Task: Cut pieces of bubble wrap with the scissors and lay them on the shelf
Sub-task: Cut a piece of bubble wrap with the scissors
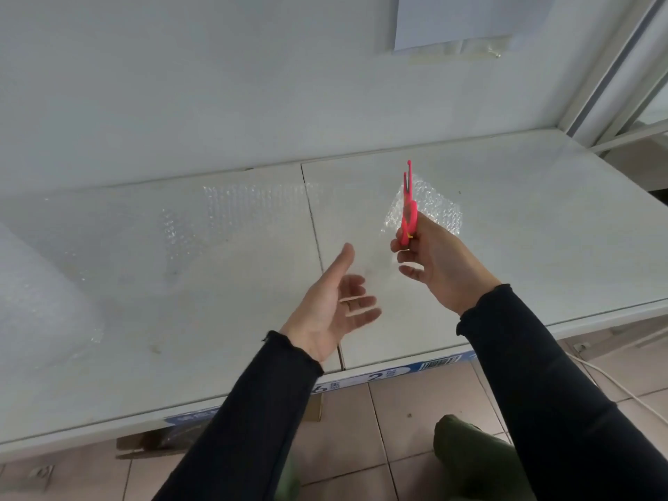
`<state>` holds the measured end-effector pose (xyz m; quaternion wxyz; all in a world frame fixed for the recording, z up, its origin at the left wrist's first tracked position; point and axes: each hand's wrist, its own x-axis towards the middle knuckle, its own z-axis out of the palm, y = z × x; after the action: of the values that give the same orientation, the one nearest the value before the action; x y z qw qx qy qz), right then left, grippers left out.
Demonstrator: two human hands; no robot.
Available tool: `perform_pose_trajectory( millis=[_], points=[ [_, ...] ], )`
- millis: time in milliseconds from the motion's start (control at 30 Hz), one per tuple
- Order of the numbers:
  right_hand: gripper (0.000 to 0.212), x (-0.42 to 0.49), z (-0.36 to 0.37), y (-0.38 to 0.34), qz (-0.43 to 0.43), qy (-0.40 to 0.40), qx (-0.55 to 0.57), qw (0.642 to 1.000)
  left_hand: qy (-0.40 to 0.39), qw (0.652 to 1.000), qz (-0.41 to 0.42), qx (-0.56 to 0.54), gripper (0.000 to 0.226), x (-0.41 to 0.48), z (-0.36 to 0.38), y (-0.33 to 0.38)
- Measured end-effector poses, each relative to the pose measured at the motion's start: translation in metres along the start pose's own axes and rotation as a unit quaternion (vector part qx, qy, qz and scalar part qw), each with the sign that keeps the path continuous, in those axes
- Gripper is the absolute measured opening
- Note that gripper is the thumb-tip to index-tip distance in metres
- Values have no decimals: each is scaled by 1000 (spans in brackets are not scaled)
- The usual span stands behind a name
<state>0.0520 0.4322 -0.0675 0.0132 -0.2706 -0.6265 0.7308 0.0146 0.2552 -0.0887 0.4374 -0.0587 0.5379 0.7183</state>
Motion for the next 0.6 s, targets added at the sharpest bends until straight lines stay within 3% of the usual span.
perform_pose_trajectory(
  millis=[67,133,200,300,400,467,600],
  points=[
    [40,0,1,0,-13,15,-22,1000,-24,981,4,194,60,-12,-12,6],
    [37,0,3,-1,-53,38,-60,996,21,954,72,292,54,-19,-23,9],
    [33,0,9,3,-122,62,-143,980,85,934,187,291,44,-20,-31,10],
    [36,-2,22,13,-243,86,-326,909,138,926,285,207,34,-17,-38,16],
    [31,-11,42,22,-292,82,-473,827,152,933,298,134,40,-12,-46,21],
    [30,-16,55,30,-317,76,-524,787,176,930,297,127,32,-10,-54,19],
    [25,-16,64,49,-315,30,-578,753,201,937,231,169,22,-6,-81,13]
  ],
)
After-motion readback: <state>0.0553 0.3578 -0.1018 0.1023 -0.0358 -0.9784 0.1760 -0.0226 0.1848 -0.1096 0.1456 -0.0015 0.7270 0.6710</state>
